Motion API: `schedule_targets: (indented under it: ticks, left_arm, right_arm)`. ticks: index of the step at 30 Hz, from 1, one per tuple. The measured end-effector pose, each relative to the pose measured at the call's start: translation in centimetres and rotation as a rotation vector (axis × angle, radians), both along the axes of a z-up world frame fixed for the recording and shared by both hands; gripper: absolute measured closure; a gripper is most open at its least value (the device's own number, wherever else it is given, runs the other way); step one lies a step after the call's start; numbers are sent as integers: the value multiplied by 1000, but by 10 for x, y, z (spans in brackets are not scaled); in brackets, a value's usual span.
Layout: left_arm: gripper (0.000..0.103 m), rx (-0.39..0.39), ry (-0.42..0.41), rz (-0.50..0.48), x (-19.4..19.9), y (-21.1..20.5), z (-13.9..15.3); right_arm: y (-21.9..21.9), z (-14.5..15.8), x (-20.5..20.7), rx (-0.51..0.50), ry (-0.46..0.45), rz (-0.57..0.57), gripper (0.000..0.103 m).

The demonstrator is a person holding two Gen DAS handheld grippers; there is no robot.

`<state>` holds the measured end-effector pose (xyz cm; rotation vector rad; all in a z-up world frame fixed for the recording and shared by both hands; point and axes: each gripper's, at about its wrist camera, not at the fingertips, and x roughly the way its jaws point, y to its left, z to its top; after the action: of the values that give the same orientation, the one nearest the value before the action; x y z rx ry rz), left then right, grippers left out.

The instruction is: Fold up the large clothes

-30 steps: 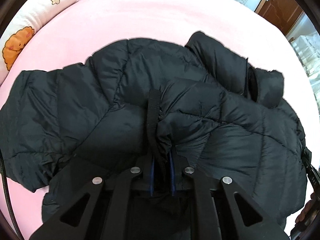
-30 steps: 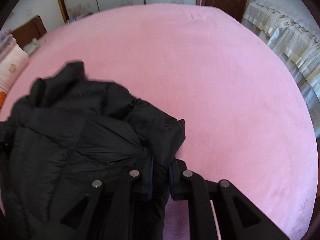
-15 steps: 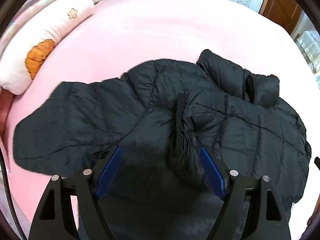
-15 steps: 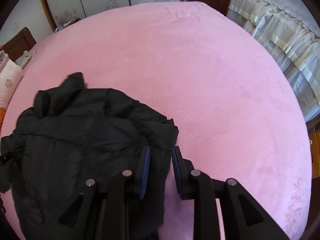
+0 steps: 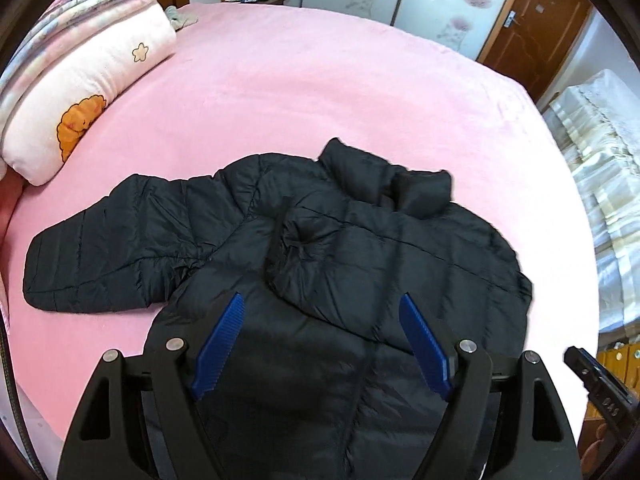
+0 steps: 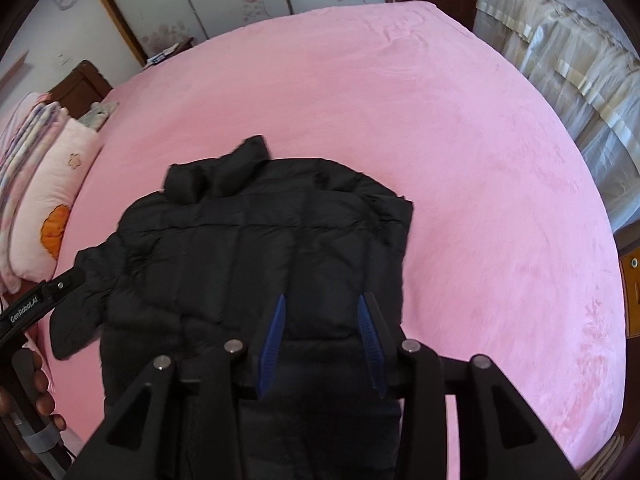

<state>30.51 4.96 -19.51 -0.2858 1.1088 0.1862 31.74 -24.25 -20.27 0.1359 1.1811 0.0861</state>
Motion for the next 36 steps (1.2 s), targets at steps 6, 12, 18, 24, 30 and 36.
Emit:
schedule_targets:
  ticks: [6,12,18,24,30,36]
  left_arm:
    - [24,-40,-41,-40,-32,-7,34]
    - [24,-157,-47,-92,-58,14,56]
    - [24,-129,-72,-52,-82,74,70]
    - [24,-111,-47,44,-112,167,58]
    - [24,-159,12,222,-139,271,10]
    - [25,-405,-2,475,-177,374,-71]
  right_arm:
    - [27,35,-25,17,-52,16,65]
    - [71,64,-41,63,-61,95,65]
    - [137,81,-50,4,-70,168,65]
    - [229,93,-57,-42,-139,276,65]
    - [314,77,-54,17,-102,347,70]
    - [393,42,-54,22,-19,458,70]
